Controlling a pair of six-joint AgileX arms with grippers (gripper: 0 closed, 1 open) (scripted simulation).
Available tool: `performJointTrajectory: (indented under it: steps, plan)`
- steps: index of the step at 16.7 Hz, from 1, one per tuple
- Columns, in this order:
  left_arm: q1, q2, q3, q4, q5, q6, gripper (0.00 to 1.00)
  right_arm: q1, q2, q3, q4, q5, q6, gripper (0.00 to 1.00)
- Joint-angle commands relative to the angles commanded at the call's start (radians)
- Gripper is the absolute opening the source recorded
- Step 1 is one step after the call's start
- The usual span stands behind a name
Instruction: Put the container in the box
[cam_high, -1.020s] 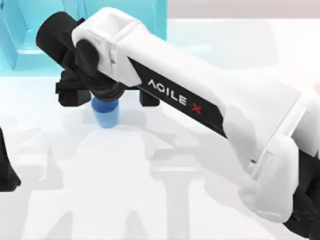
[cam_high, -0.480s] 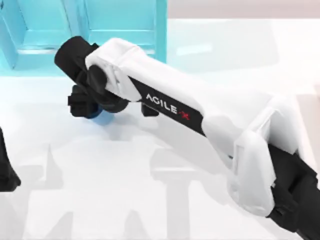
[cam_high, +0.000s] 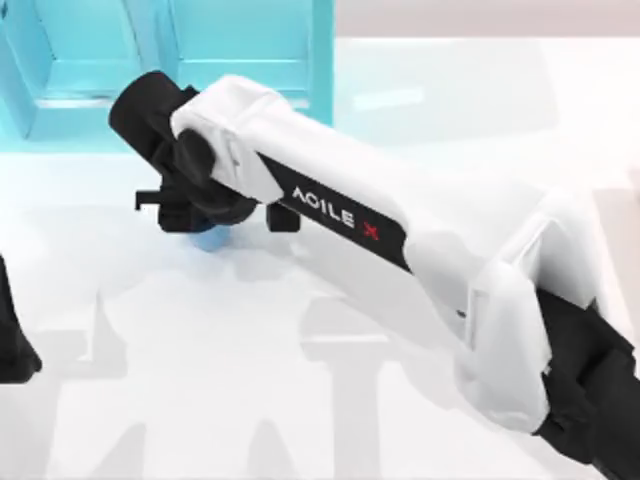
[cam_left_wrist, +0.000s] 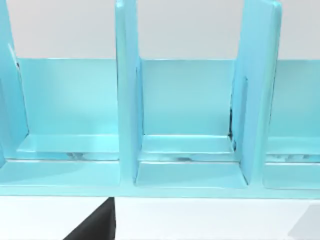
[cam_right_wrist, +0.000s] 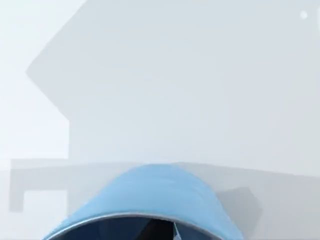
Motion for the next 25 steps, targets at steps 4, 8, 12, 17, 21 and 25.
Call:
performJointTrajectory:
  steps: [4,8,12,17,21,25]
  plan:
    - [0.000,0.000,0.000,0.000,0.000,0.000,1.00,0.000,0.000,0.000,0.000,0.000,0.000,0.17]
    - [0.000,0.000,0.000,0.000,0.000,0.000,1.00,0.000,0.000,0.000,0.000,0.000,0.000,0.00]
    - [0.000,0.000,0.000,0.000,0.000,0.000,1.00,0.000,0.000,0.000,0.000,0.000,0.000,0.00]
    - [0.000,0.000,0.000,0.000,0.000,0.000,1.00,-0.001,-0.010,-0.011,-0.002,-0.006,-0.009,0.00]
    - [0.000,0.000,0.000,0.000,0.000,0.000,1.00,-0.071,-0.079,-0.128,-0.015,-0.084,-0.151,0.00]
    - [0.000,0.000,0.000,0.000,0.000,0.000,1.00,-0.236,-0.217,-0.318,-0.034,-0.209,-0.419,0.00]
